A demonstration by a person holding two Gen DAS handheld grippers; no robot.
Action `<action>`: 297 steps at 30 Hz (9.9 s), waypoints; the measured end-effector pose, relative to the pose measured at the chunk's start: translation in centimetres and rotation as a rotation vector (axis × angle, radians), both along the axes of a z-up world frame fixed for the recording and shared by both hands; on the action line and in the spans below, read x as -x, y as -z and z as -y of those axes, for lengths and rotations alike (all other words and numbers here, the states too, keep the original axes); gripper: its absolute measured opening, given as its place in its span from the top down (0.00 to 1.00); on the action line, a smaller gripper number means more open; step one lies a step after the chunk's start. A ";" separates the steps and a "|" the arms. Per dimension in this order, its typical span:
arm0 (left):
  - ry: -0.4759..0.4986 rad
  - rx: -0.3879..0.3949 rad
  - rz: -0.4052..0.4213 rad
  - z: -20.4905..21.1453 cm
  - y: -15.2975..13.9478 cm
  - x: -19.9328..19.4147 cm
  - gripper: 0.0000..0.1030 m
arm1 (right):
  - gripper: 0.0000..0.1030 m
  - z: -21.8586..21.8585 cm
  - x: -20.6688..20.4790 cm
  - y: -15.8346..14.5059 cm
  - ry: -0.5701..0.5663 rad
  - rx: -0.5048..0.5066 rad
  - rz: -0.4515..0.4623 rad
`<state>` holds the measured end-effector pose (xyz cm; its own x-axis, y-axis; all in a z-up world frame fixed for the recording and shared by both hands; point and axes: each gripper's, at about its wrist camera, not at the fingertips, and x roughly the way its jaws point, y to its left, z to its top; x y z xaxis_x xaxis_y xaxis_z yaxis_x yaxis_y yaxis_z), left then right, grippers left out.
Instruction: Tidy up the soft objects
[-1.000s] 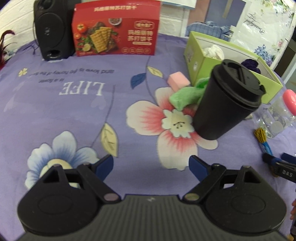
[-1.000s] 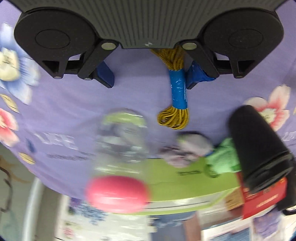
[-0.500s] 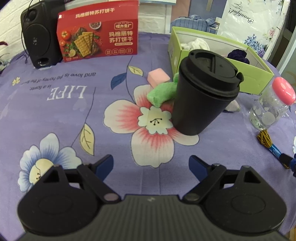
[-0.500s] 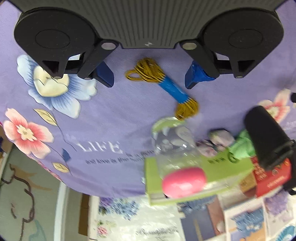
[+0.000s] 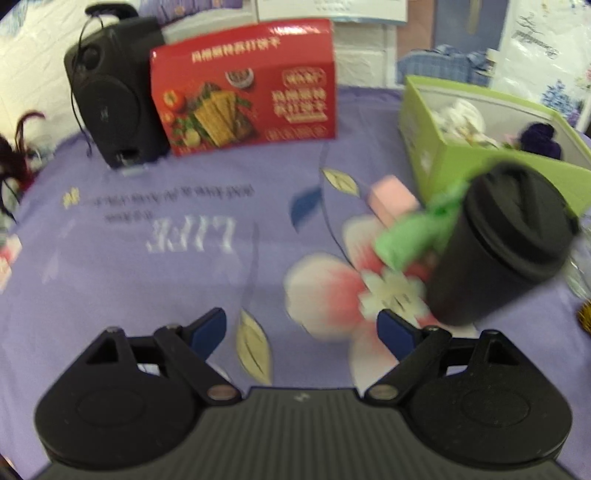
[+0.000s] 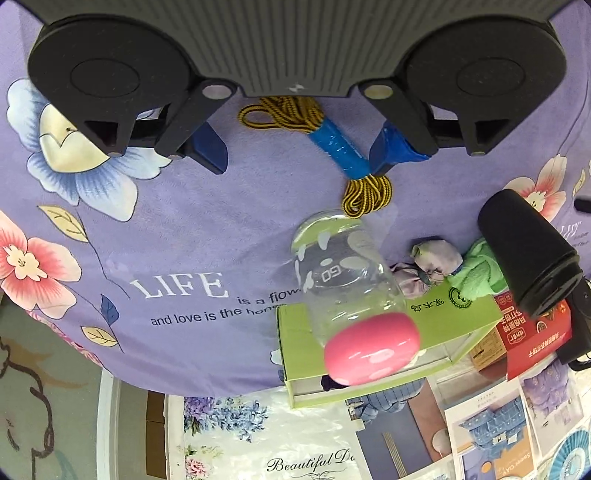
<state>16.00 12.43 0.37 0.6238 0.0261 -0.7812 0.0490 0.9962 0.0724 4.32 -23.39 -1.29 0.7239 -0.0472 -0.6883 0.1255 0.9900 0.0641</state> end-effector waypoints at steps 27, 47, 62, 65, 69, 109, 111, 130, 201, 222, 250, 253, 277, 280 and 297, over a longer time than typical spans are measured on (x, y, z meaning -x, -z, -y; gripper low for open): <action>0.393 -0.050 -0.095 5.8 0.3 -18.1 0.13 | 0.32 3.2 -1.0 -1.3 0.058 0.057 -0.070; 0.246 0.083 -0.160 2.4 3.9 -17.1 0.11 | 0.32 3.4 -0.9 -1.0 0.057 0.047 -0.075; 0.213 0.172 -0.175 4.1 3.4 -16.9 0.11 | 0.32 3.2 -0.3 -1.4 0.065 0.052 -0.060; 0.213 0.122 -0.170 5.2 4.6 -17.6 0.11 | 0.32 3.2 -0.5 -0.7 0.061 0.027 -0.078; 0.204 0.059 -0.153 5.7 4.9 -17.6 0.11 | 0.32 2.6 -0.3 -0.2 0.032 0.004 -0.080; 0.195 0.086 -0.201 5.6 4.6 -16.2 0.31 | 0.28 -1.3 -2.4 2.8 -0.324 0.107 -0.066; 0.197 0.087 -0.195 5.3 4.5 -16.1 0.40 | 0.29 -1.7 -2.4 2.8 -0.318 0.124 -0.067; 0.055 0.144 -0.096 -1.8 -2.4 -9.7 0.64 | 1.00 -2.3 2.8 -2.6 -0.257 0.038 0.112; 0.320 0.111 -0.037 18.2 -8.5 -19.4 0.64 | 1.00 -0.5 -24.5 -11.4 -0.459 0.032 0.109; 0.314 0.032 -0.058 18.4 -6.1 -18.9 0.33 | 0.76 -0.3 -26.0 -8.9 -0.427 -0.035 0.053; 0.223 0.140 0.118 8.5 -10.8 6.1 0.28 | 0.62 -3.8 -0.3 -12.9 -0.395 0.025 0.291; 0.153 0.167 0.085 6.1 -8.3 7.9 0.27 | 0.61 -3.7 1.7 -8.9 -0.356 -0.064 0.235; -0.105 0.184 -0.131 -3.5 3.7 0.6 0.27 | 0.59 -9.4 -12.1 -4.5 -0.681 0.017 -0.064; -0.090 0.198 -0.134 -3.9 4.4 -0.3 0.27 | 0.59 -9.4 -11.8 -4.0 -0.614 -0.010 -0.042; 0.068 0.260 -0.057 -5.5 3.4 0.2 0.27 | 0.57 -11.7 -18.7 1.1 -0.034 0.026 -0.058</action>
